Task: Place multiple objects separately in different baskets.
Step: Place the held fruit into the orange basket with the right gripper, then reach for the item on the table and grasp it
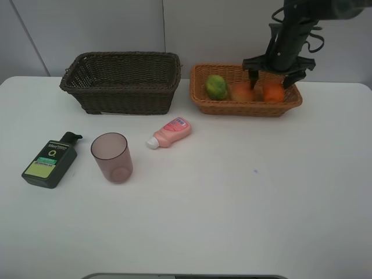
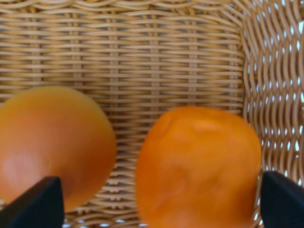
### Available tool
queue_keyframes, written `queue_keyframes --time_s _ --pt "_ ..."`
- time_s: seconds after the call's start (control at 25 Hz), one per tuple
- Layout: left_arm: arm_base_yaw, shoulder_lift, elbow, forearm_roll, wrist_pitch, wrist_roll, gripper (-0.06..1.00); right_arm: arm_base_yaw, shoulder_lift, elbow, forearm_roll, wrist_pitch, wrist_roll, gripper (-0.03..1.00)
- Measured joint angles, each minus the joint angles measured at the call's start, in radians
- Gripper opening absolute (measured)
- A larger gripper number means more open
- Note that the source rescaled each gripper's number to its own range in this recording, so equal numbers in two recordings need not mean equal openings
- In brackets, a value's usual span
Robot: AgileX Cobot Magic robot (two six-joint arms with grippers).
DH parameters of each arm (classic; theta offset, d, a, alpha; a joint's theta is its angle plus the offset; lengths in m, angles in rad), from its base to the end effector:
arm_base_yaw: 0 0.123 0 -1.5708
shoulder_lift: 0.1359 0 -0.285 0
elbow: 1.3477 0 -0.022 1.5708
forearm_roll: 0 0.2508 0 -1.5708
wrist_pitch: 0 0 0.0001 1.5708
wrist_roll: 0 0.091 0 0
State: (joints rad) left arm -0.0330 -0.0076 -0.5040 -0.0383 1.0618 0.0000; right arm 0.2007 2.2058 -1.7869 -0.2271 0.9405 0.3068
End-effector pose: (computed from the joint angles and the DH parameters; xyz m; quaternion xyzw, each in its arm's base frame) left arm -0.0066 -0.0028 0.2783 0.0149 0.8502 -0.0278 0.5255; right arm 0.4640 0.0775 0.1813 -0.0003 0.9839 -0.0601 0.1683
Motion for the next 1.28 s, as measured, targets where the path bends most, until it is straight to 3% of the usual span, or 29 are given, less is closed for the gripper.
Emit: queue_keyframes --time_s 0.24,0.68,1.28 --pt "0.0 0.0 0.0 0.0 0.0 0.0 0.99 0.006 -0.063 0.0 0.01 0.035 0.0 0.77" --pt "0.0 0.0 0.0 0.0 0.0 0.0 0.99 0.044 -0.21 0.011 0.045 0.213 -0.014 0.78" --pt "0.0 0.0 0.0 0.0 0.0 0.0 0.99 0.083 -0.655 0.415 0.037 0.153 -0.023 0.78"
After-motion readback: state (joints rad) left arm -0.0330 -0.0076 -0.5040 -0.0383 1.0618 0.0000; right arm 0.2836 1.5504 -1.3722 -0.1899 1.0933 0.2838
